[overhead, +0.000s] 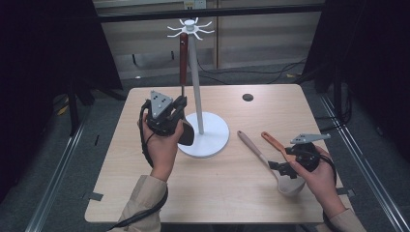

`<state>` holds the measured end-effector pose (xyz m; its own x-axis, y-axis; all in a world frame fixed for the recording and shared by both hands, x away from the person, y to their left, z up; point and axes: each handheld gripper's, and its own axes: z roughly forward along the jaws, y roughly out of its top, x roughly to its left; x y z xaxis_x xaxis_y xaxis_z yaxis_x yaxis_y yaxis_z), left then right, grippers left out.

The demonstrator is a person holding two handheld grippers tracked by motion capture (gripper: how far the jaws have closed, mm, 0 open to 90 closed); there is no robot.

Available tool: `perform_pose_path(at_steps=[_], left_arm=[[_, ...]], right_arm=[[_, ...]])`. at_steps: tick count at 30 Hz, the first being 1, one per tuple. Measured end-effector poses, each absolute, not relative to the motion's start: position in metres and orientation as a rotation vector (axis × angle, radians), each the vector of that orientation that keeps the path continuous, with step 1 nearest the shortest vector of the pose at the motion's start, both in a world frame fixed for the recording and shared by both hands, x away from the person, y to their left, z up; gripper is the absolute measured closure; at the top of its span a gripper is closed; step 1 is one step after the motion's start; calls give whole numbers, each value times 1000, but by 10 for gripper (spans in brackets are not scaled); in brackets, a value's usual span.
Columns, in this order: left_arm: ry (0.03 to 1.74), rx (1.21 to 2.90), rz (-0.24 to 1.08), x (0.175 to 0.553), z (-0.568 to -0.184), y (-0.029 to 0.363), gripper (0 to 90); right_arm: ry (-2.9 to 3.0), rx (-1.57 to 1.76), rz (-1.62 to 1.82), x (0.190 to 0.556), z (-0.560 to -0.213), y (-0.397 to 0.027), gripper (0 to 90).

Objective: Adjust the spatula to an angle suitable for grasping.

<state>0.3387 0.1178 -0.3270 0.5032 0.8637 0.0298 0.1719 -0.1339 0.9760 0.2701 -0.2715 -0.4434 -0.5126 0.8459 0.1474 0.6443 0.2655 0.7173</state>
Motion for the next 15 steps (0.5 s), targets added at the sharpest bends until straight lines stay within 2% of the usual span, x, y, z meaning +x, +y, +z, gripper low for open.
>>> perform_pose_path(at_steps=[15], left_arm=[[867,1566,730,341,-323,116,819]], right_arm=[[2280,1381,1086,270,-443,-272,98]])
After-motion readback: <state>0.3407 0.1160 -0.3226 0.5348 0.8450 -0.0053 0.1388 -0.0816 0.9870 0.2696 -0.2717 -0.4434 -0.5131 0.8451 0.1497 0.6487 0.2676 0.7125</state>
